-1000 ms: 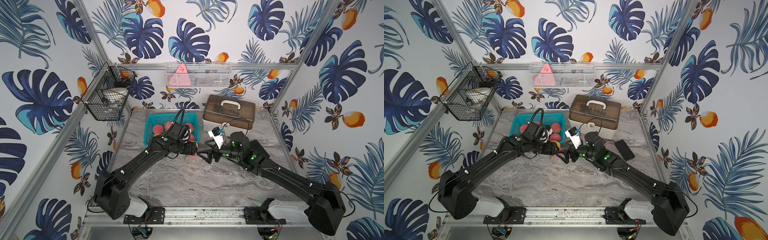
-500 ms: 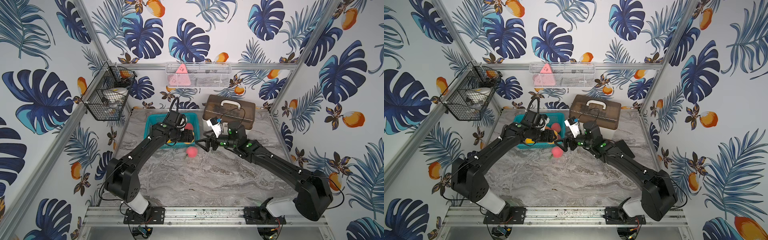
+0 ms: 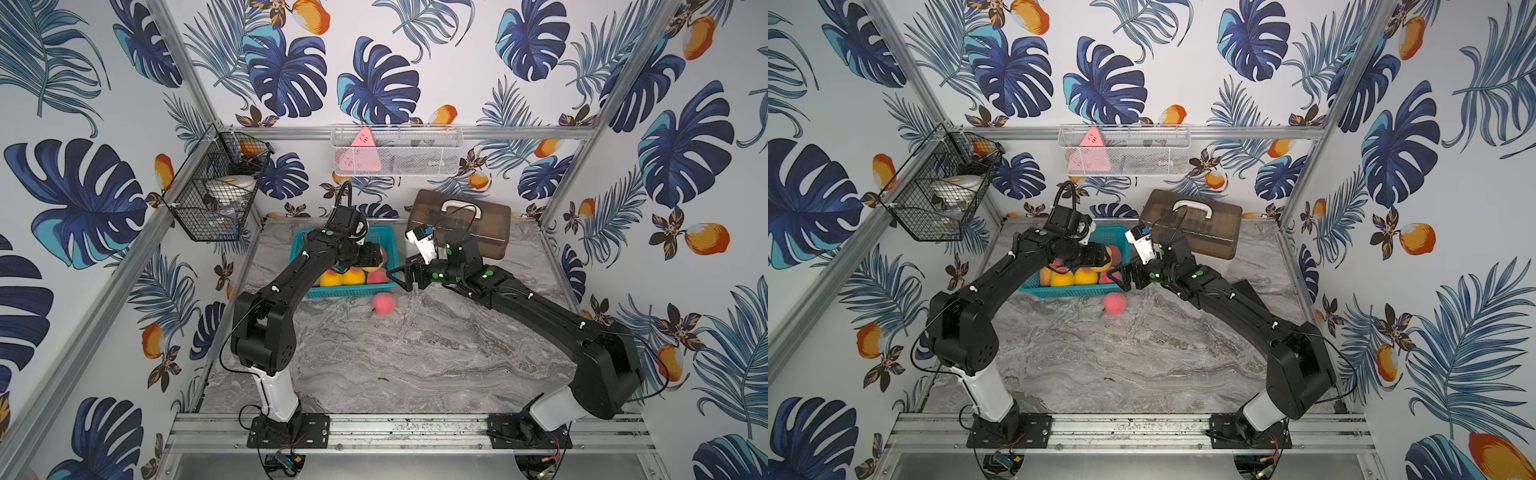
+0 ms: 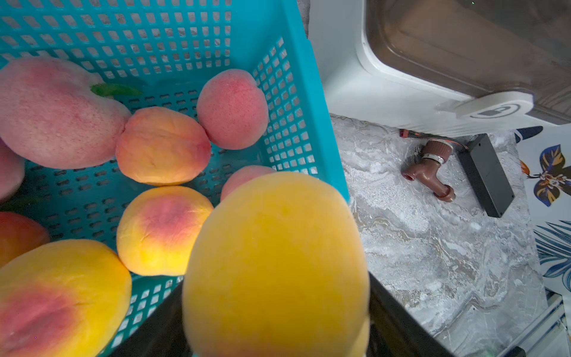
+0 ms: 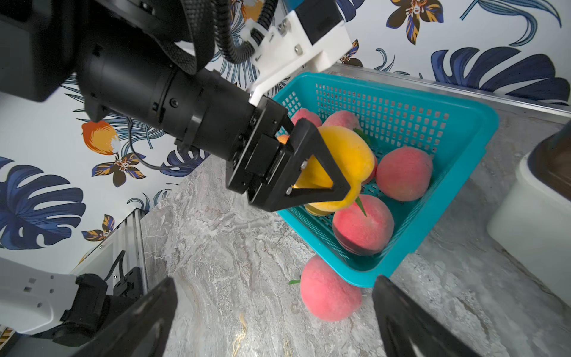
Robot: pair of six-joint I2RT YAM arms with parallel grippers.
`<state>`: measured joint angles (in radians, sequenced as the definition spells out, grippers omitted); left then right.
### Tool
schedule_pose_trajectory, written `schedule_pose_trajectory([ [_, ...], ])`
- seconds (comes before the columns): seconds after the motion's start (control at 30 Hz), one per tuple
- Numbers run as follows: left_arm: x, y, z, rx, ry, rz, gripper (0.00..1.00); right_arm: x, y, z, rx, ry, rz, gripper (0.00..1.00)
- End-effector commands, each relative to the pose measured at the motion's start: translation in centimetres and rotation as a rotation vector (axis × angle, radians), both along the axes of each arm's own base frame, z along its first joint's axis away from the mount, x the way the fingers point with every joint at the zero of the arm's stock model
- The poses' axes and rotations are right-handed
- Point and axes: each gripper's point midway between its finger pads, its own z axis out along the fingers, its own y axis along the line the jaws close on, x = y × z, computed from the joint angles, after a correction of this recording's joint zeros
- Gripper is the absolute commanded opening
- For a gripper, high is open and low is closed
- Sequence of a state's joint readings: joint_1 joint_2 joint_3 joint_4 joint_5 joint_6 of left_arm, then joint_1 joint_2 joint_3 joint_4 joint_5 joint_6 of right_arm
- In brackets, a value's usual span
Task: Put the peaches into the basket
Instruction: Place the peach in the basket.
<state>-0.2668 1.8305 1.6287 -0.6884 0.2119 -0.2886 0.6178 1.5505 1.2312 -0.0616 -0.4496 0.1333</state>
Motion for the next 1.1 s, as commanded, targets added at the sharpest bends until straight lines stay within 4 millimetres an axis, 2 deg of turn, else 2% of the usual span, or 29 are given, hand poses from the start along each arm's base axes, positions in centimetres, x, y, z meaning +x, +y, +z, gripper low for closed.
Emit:
schedule_pose_trajectory([
  [0.0,1.3,1.0,-0.2,0.053,-0.023,0.037,0.73,0.3,-0.4,-0.1,-0.028,-0.008,-0.014,1.00],
  [0.23,2.9,2.5,0.0,0.126,-0.075,0.099,0.72,0.1,-0.7,-0.7,-0.047,0.011,-0.020,1.00],
  [0.57,5.5,3.0,-1.3,0.145,-0.137,0.161,0.72,0.1,-0.6,-0.8,-0.043,0.014,-0.019,1.00],
  [1.07,7.6,3.8,-3.3,0.183,-0.189,0.228,0.72,0.2,-0.6,-1.7,-0.041,0.035,-0.018,1.00],
])
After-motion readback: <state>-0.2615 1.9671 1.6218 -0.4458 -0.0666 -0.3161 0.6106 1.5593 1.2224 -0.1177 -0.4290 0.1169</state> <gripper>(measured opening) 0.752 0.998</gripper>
